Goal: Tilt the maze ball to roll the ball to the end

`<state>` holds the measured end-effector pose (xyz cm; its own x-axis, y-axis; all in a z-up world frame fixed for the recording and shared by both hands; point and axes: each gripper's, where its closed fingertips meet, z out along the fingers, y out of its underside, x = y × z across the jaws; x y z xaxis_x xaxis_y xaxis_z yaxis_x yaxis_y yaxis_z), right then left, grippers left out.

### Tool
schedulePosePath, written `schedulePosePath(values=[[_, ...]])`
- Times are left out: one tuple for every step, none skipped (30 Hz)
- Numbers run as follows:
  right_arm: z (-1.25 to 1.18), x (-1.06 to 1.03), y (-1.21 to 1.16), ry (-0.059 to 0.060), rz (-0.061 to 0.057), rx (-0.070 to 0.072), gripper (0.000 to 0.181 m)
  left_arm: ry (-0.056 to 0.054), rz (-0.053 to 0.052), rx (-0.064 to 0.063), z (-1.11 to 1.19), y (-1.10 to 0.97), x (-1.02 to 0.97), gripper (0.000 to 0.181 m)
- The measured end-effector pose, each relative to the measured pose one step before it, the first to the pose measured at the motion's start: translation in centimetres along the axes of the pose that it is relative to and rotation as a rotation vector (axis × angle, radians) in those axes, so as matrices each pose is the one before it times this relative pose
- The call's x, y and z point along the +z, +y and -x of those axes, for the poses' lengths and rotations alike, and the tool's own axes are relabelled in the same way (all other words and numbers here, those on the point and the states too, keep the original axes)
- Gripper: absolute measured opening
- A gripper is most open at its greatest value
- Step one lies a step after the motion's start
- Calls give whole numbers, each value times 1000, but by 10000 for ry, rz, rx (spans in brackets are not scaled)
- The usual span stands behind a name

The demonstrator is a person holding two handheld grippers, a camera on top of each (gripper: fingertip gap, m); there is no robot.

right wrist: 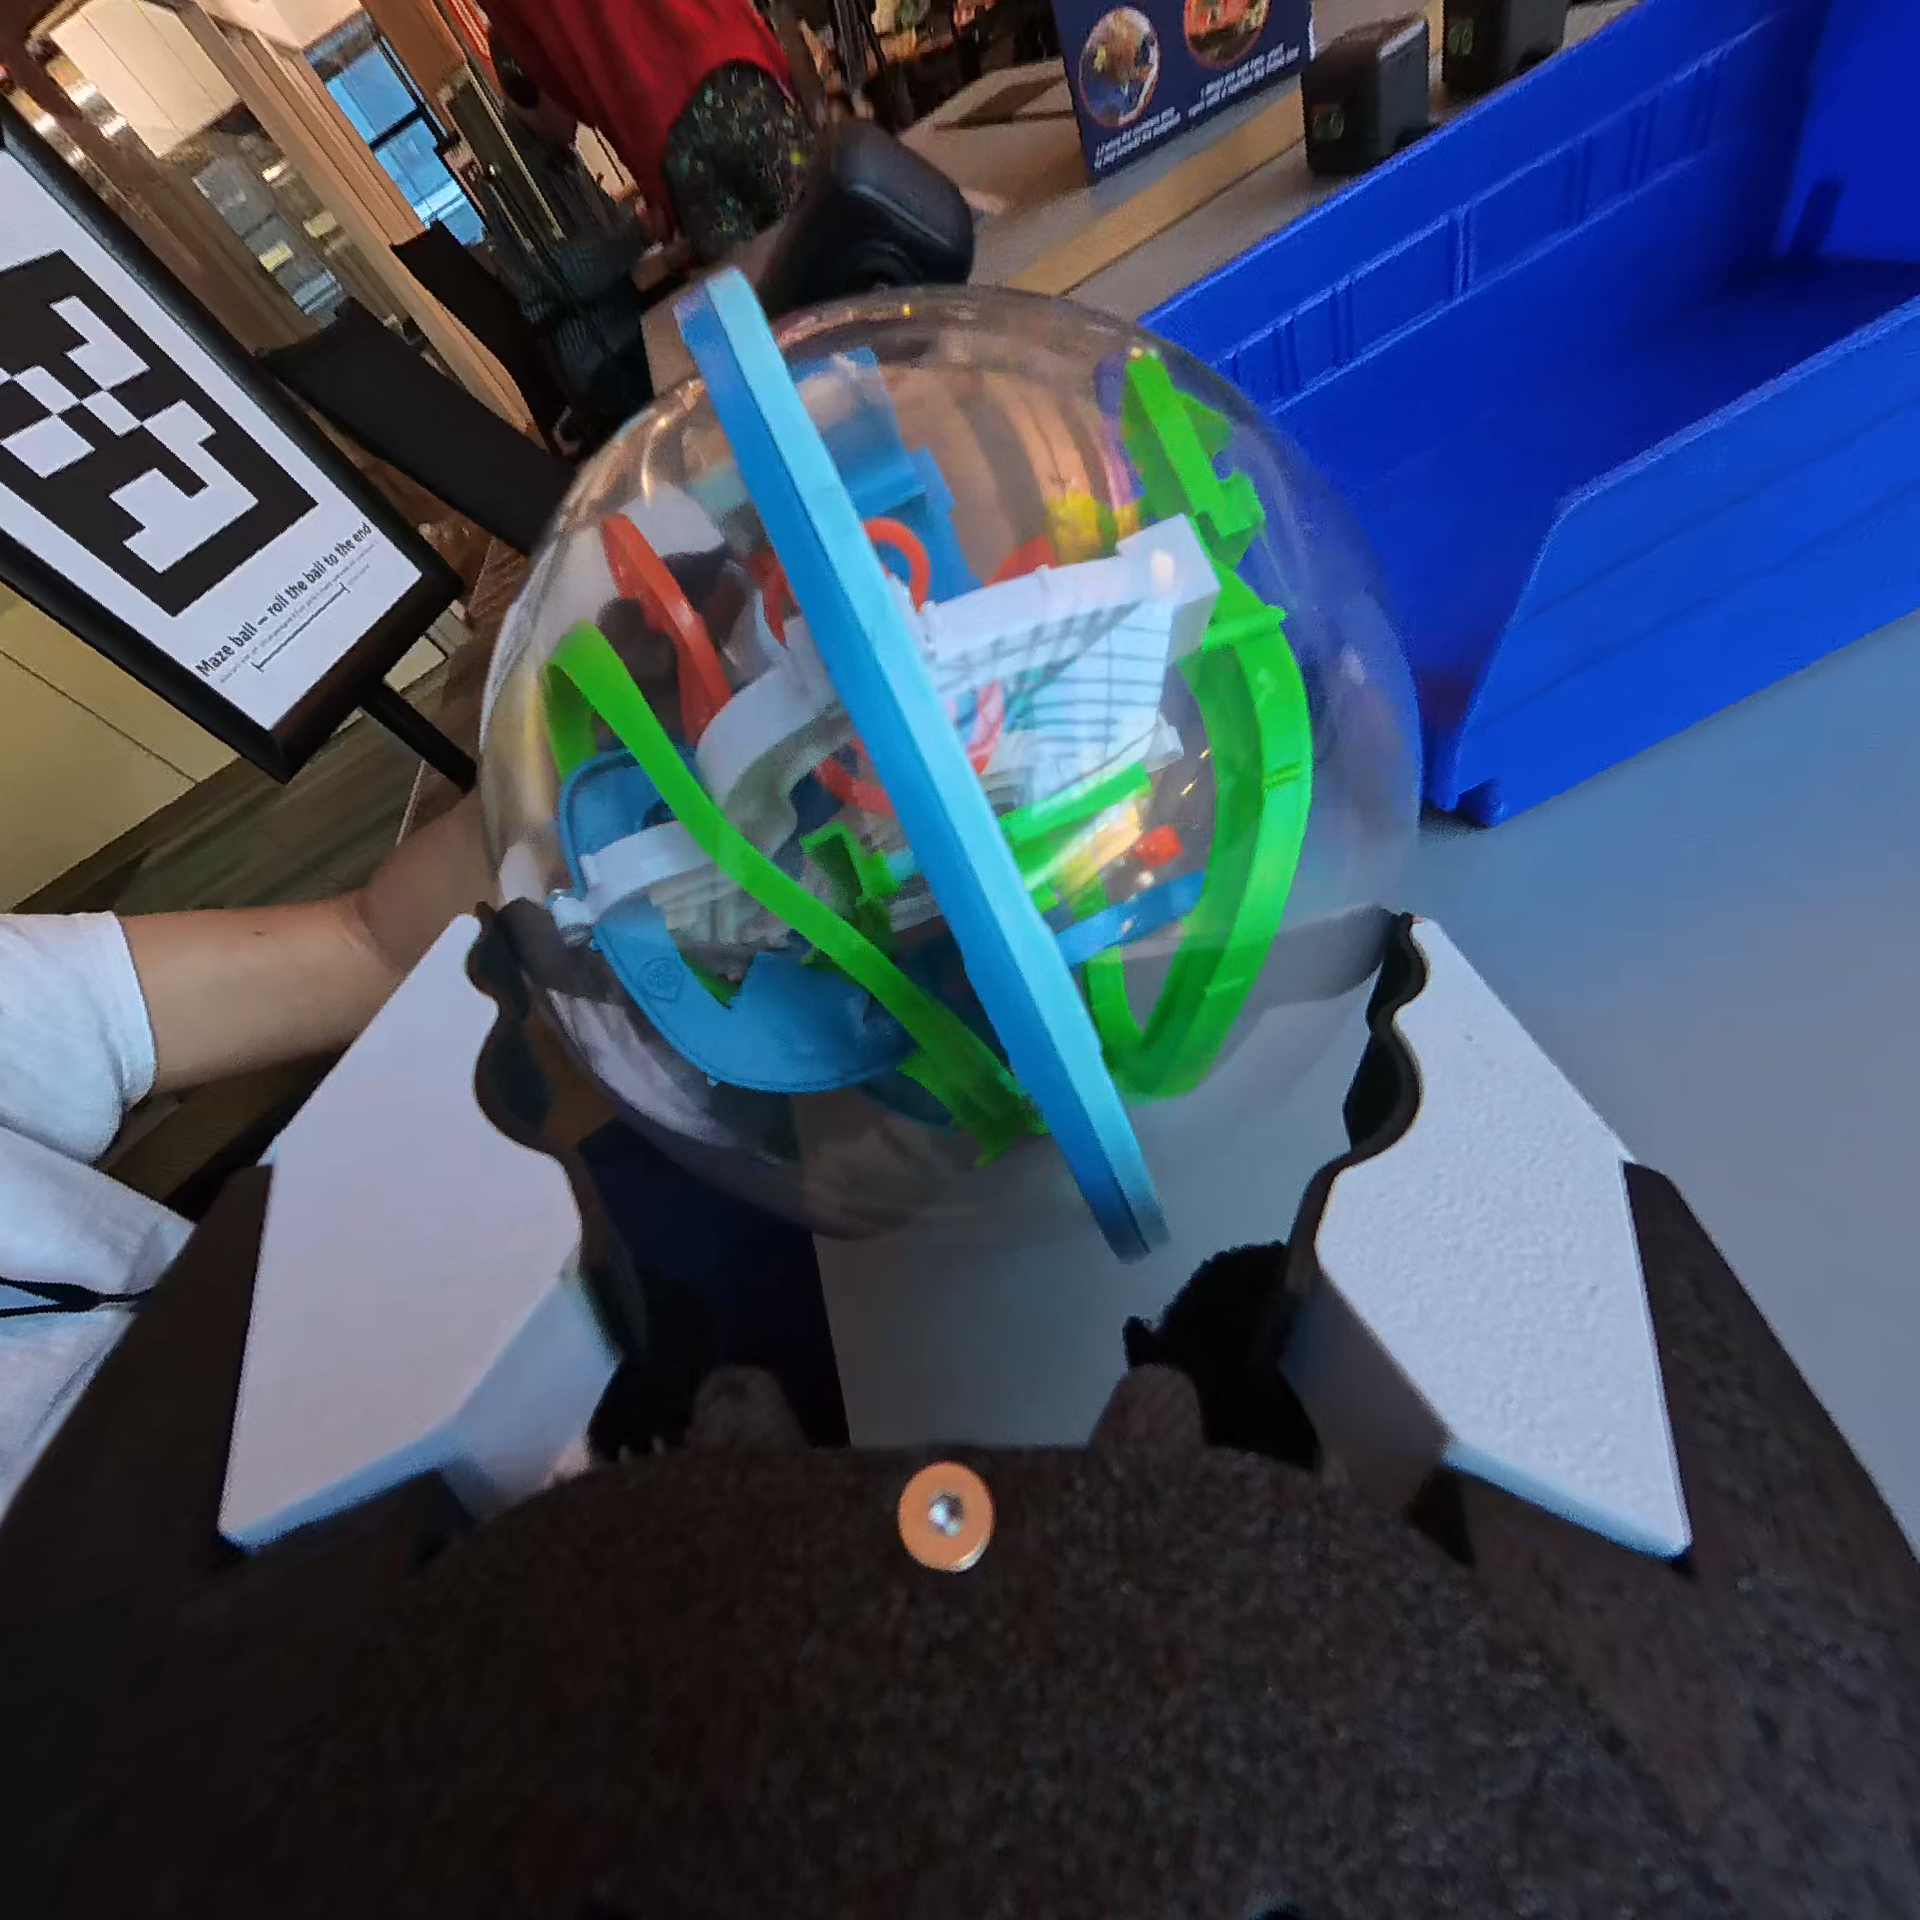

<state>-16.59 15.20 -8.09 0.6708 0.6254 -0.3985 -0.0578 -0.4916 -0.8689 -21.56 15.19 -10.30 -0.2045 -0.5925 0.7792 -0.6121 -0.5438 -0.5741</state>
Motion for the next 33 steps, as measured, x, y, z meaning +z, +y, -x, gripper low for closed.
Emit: schedulePosePath(values=[[114, 99, -11, -26, 136, 94, 154, 219, 90, -165, -43, 405, 18, 158], [116, 88, -187, -22, -11, -6, 154, 175, 49, -77, -54, 336, -16, 158], [124, 140, -147, -54, 1, -88, 154, 108, 87, 14, -20, 338, -49, 158], [87, 175, -120, -57, 12, -118, 154, 41, 101, 82, 27, 316, -105, 158], [32, 200, -130, -64, 9, -41, 154, -39, 113, 168, 105, 319, -149, 158], [-67, 198, -82, -69, 63, 109, 154, -168, 133, 309, 220, 347, -188, 156], [-161, 200, -73, -68, 70, 233, 154, -288, 109, 429, 274, 342, -280, 153], [-222, 181, -158, -59, -20, 258, 154, -327, 1, 460, 182, 176, -431, 151], [-247, 155, -244, -53, -98, 216, 154, -367, -147, 470, 121, -105, -589, 151], [-225, 162, -223, -65, -103, 214, 154, -447, -241, 504, 186, -347, -712, 153], [-227, 148, -201, -46, -104, 212, 154, -561, -279, 589, 332, -544, -763, 157], [-211, 139, -162, -8, -13, 197, 154, -617, -287, 717, 424, -653, -696, 158], [-192, 141, -133, 33, 40, 218, 154, -506, -277, 799, 286, -676, -524, 158], [-176, 166, -127, 72, 40, 245, 154, -311, -217, 731, 49, -560, -254, 158], [-140, 223, -126, 84, 24, 218, 154, -142, -101, 562, -113, -356, 59, 158], [-65, 273, -30, 74, 60, 126, 154, -140, 54, 327, 7, -111, 335, 158], [-76, 289, 81, 112, 111, 63, 153, -328, 253, 122, 434, 238, 513, 158], [-64, 188, 6, 116, 27, -82, 153, -435, 338, 114, 666, 437, 536, 159], [4, 69, 122, 94, 56, -206, 153, -376, 250, 121, 580, 377, 425, 159], [156, -43, 170, -20, 62, -269, 153, -238, 147, 56, 376, 304, 276, 159], [163, -213, 65, -63, -67, -296, 153, -16, 50, -8, 82, 208, 120, 158], [117, -373, -43, -40, -241, -358, 153, 106, 8, -80, -121, 149, 32, 158], [-198, -420, -68, 187, -366, -393, 153, 69, 16, -81, -117, 149, 40, 158], [-341, -269, 124, 278, -296, -446, 151, 23, -9, -69, -119, 113, 83, 158], [-125, 39, 622, 136, -44, -302, 150, -12, -9, -93, -108, 77, 136, 158], [209, 277, 757, -113, 51, -215, 151, -26, 14, -138, -91, 67, 172, 157], [145, 395, 744, -58, 114, -239, 151, -30, 25, -166, -108, 67, 214, 157], [-88, 387, 389, 123, -12, -150, 155, -70, -20, -163, -105, 11, 212, 157], [-49, 6, -264, 32, -261, -85, 155, -89, -48, -144, -90, 20, 132, 157], [6, -58, -68, -74, -33, 7, 156, -39, -71, -145, -115, 59, 65, 157], [62, -58, 0, -72, 3, 68, 156, -25, -160, -120, -158, -40, 29, 157], [112, -75, -32, -56, -21, 20, 156, -28, -135, -112, -178, 24, 37, 157], [111, -83, -25, -42, -6, -34, 156, -29, -98, -97, -190, 68, 40, 157]])
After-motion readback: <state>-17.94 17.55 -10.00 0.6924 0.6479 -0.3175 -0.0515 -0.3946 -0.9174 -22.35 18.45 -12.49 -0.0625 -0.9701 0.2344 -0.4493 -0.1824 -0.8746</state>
